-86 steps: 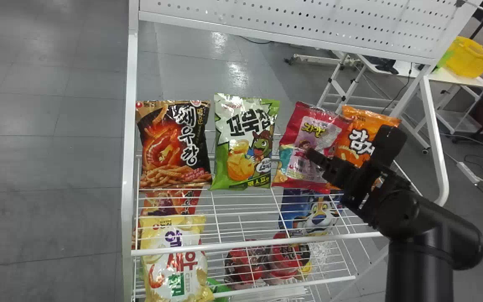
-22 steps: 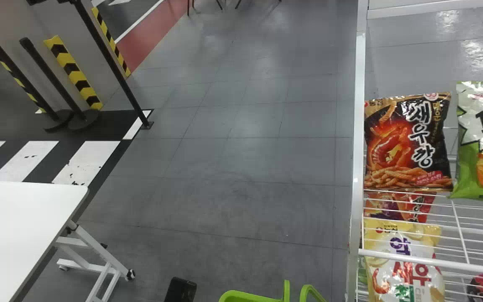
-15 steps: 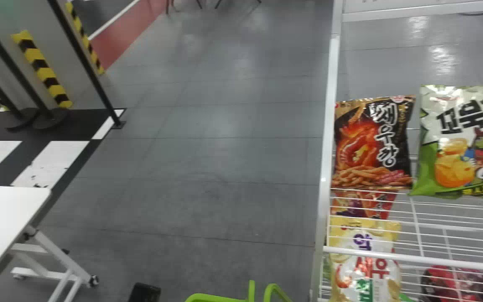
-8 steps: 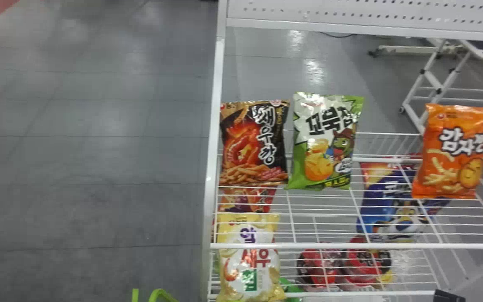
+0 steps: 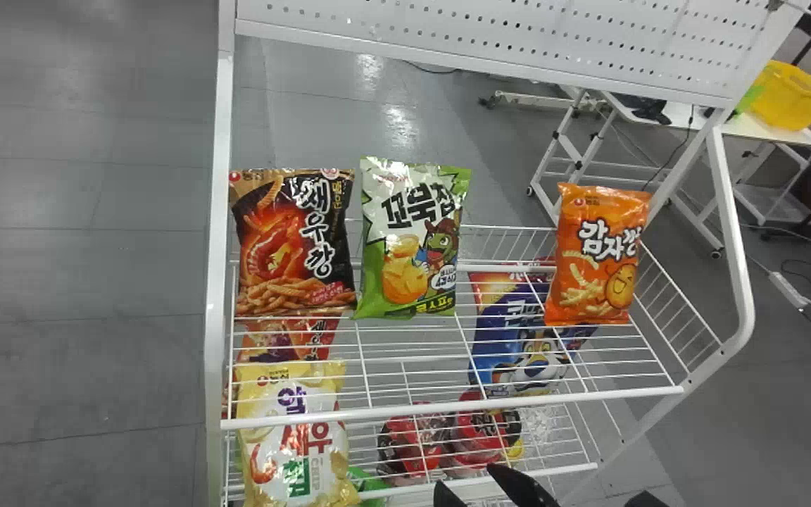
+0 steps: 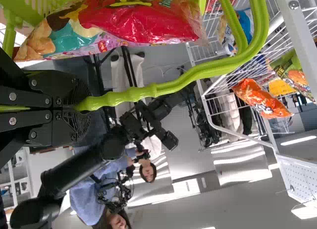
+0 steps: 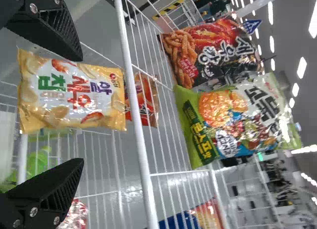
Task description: Hold basket handle with left hand then pick Jagalchi snack with right hand and place into basket
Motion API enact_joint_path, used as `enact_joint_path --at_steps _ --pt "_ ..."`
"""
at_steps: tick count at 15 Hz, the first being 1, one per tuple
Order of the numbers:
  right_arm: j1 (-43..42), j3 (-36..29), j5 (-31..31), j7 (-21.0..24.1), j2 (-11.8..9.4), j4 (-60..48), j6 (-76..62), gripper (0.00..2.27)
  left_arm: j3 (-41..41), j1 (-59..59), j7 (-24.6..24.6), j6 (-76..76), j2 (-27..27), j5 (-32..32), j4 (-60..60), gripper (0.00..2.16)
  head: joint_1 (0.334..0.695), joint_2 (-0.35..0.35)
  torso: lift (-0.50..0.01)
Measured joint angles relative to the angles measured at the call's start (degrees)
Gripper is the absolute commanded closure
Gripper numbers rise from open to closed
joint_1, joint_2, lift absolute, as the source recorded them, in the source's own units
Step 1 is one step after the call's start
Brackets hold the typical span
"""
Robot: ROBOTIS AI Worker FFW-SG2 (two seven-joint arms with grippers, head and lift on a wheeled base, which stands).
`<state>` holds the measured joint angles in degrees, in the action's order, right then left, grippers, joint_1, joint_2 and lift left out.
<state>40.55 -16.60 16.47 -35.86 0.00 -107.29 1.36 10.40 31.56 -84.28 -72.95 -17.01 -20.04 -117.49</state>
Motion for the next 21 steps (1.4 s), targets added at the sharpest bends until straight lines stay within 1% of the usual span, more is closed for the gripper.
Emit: enact_joint_path --at_steps 3,7,12,15,21 --pt "0.73 2.38 -2.23 1.20 0.00 3.69 -11.23 0.08 -0.03 -0.01 -0.08 0.04 0.13 0.00 0.08 2.14 0.695 -0.325 -0.009" --pt "0.89 3.35 -2.66 1.57 0.00 7.46 -16.18 0.08 0.01 0.28 -0.10 0.03 0.29 0.00 0.15 2.14 0.695 -0.326 -0.009" --pt "2.80 4.18 -1.46 1.78 0.00 8.46 -23.03 0.08 0.20 0.85 0.00 0.03 0.59 0.03 0.00 2.14 0.695 -0.338 -0.009" --pt "3.21 4.26 -0.86 2.31 0.00 8.33 -23.97 0.08 0.19 1.13 0.00 0.10 0.66 0.09 -0.02 2.13 0.695 -0.350 -0.009" --pt "3.40 4.42 -0.82 2.29 0.00 8.22 -23.90 0.08 0.24 1.39 -0.09 0.39 0.73 0.09 -0.10 2.14 0.695 -0.350 -0.009"
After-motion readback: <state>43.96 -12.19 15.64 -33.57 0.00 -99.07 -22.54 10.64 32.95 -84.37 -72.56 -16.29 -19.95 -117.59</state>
